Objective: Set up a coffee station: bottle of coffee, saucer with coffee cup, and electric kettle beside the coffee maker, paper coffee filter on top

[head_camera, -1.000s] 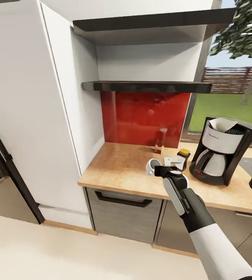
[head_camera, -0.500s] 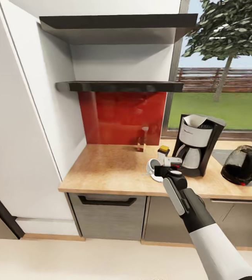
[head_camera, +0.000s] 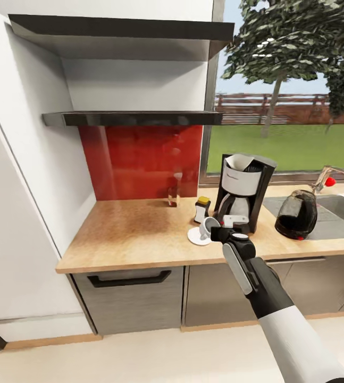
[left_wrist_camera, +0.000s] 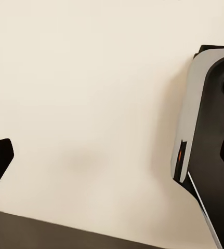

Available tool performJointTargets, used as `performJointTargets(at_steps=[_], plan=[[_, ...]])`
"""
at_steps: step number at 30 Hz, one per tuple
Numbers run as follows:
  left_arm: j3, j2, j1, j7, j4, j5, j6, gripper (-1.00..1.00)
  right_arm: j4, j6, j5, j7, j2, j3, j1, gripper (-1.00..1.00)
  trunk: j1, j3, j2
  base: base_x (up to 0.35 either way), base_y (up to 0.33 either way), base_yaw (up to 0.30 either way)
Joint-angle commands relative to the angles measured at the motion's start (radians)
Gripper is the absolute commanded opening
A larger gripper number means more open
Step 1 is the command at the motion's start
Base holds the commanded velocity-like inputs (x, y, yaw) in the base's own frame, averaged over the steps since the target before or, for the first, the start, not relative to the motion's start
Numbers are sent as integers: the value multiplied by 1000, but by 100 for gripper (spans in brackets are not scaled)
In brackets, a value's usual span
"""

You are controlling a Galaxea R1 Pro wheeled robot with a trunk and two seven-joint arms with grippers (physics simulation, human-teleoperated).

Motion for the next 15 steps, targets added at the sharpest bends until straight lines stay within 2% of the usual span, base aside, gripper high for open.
performJointTargets(at_steps=[1, 15], plan=[[6, 0, -1, 5, 2, -11, -5, 100, -1, 1, -11, -8, 0, 1, -1, -100, 1, -2, -2, 0, 100, -52], [6, 1, -1, 5, 2, -11, -5, 100, -3, 1, -11, -9, 1, 2, -1, -100, 1, -2, -2, 0, 24, -6]])
